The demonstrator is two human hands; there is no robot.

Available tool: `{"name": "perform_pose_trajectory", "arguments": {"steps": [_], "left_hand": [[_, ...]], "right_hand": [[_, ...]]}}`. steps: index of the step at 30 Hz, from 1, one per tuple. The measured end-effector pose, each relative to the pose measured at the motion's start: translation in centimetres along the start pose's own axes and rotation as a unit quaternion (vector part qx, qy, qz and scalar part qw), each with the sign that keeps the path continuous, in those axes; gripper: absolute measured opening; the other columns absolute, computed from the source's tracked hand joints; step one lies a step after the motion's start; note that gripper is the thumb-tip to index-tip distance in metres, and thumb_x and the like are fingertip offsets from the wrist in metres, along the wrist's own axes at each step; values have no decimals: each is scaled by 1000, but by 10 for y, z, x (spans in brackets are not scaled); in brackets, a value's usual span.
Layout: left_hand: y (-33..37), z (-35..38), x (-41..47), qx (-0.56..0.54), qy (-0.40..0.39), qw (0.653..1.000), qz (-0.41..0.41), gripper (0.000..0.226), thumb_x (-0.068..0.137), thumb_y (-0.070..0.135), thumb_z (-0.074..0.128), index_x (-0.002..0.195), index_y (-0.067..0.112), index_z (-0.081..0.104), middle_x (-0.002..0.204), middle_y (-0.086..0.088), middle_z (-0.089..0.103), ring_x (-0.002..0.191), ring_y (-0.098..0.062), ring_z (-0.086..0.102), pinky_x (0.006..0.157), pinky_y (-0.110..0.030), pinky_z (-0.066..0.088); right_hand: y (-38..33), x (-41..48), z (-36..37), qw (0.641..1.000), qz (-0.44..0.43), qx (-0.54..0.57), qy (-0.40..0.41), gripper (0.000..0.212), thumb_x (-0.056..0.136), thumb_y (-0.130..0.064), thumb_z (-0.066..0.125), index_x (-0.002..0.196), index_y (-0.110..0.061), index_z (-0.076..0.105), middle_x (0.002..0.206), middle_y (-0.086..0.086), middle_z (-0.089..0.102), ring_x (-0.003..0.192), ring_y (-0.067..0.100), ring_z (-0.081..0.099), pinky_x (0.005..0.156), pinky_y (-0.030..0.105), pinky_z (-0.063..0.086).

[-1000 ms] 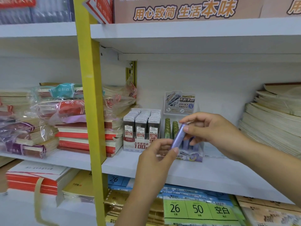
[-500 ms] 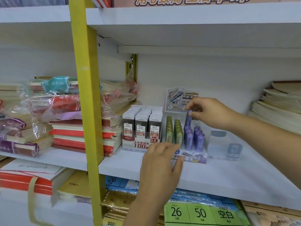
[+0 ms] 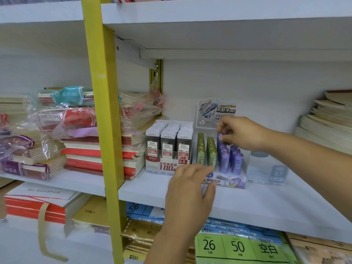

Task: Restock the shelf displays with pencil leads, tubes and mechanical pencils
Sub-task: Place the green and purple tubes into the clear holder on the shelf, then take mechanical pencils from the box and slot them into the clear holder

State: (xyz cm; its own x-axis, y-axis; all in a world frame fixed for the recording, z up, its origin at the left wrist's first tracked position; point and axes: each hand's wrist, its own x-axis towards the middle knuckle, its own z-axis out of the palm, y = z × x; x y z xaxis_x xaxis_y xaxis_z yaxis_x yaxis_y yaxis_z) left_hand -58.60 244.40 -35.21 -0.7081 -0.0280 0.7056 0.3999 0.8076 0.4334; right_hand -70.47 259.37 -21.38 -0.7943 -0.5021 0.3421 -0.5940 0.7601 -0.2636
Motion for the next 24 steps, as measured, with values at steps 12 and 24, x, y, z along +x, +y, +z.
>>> {"name": "perform_pose_trajectory", "arguments": {"steps": [12, 24], "left_hand": [[4, -2, -5, -32, 33, 999, 6, 37, 97, 34, 56, 134, 39, 57, 126, 29, 50, 117, 16, 28, 100, -4, 19], [-29, 15, -199, 49, -294, 953, -51, 39, 98, 31, 50, 136, 26, 53, 132, 3, 55, 123, -16, 46, 99, -34, 45]], "right_hand": [[-2, -15, -8, 991, -56, -81, 84, 24, 97, -16, 53, 115, -15, 69, 113, 0, 67, 101, 13, 58, 85, 15, 38], [5, -242, 161, 945, 93, 292, -111, 23, 93, -17, 60, 99, -38, 65, 84, -6, 69, 75, 10, 65, 67, 22, 50]]}}
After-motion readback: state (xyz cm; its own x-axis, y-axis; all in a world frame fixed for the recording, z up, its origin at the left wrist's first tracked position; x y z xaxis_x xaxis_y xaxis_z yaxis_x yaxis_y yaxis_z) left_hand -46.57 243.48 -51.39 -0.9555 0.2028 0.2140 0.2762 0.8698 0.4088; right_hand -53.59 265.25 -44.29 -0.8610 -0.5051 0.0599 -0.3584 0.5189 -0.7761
